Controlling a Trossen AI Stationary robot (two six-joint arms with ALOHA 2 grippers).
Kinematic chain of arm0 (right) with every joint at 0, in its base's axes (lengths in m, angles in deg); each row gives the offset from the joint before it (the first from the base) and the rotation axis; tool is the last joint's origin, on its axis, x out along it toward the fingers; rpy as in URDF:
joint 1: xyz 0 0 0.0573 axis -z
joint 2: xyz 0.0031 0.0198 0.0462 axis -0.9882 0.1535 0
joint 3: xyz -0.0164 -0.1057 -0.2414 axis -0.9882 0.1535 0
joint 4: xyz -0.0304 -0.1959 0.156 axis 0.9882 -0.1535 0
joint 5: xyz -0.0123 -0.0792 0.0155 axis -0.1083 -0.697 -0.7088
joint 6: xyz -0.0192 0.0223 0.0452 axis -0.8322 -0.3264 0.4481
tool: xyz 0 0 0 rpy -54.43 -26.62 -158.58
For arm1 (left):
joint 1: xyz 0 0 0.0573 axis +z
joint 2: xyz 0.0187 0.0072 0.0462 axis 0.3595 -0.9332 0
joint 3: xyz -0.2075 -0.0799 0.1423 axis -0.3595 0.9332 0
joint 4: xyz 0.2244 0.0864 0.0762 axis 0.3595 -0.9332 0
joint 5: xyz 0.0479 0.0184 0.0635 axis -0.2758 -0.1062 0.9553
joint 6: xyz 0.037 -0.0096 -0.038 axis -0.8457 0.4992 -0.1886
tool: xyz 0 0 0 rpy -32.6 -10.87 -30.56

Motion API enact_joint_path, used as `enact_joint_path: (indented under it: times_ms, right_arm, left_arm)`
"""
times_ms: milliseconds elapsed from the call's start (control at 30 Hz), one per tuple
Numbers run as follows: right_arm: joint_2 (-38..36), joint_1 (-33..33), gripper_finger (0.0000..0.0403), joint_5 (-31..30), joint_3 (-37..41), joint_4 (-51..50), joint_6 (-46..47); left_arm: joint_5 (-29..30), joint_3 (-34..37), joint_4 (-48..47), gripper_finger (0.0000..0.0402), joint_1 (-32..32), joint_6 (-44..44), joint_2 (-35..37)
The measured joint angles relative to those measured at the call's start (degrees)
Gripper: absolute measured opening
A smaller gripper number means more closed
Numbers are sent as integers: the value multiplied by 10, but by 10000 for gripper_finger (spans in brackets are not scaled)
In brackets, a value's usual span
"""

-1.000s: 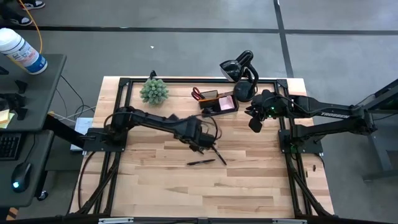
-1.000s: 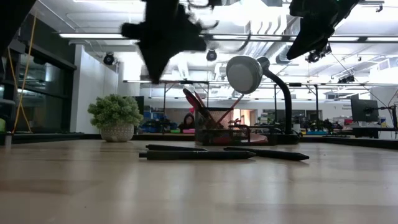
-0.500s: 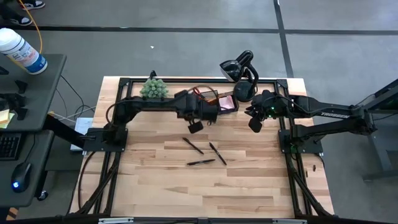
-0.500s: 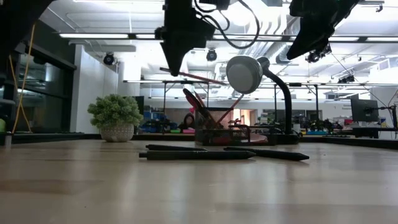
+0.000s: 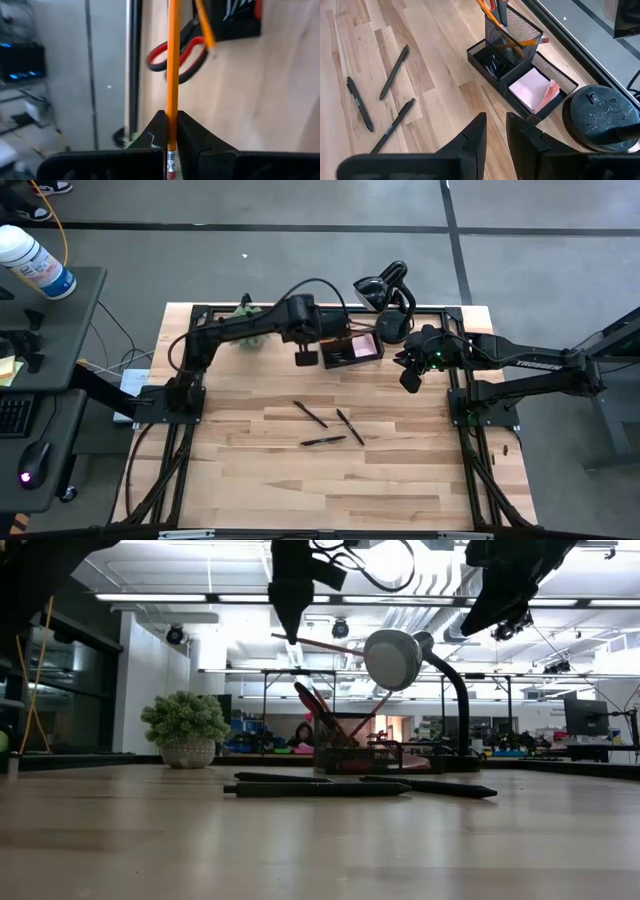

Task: Pick and place office supplies into organizer
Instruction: Put the orange pencil into the black desk organizer

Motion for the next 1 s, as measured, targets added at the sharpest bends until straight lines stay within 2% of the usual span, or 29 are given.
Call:
enact_joint_path:
  times_ms: [200,333,433,533,633,800,1000]
  right_arm:
    - [0,0,67,0,0,5,0]
    - [0,0,67,-4,0,15,0]
    - [0,0,67,-4,0,28,6]
    - [2,0,67,-9,0,39,18]
    - [6,0,67,-11,0,41,21]
    - [22,0,67,-13,0,41,31]
    - [45,0,67,-9,0,39,32]
  left_arm:
    - [50,0,0,0,10,-114,0]
    - [149,0,0,0,9,-246,0]
    - [244,0,0,0,8,-367,0]
    - [323,0,0,0,10,-445,-7]
    - [336,4,9,0,10,-467,-14]
    - [340,21,31,0,8,-457,-30]
    - [321,28,39,0,3,-440,-51]
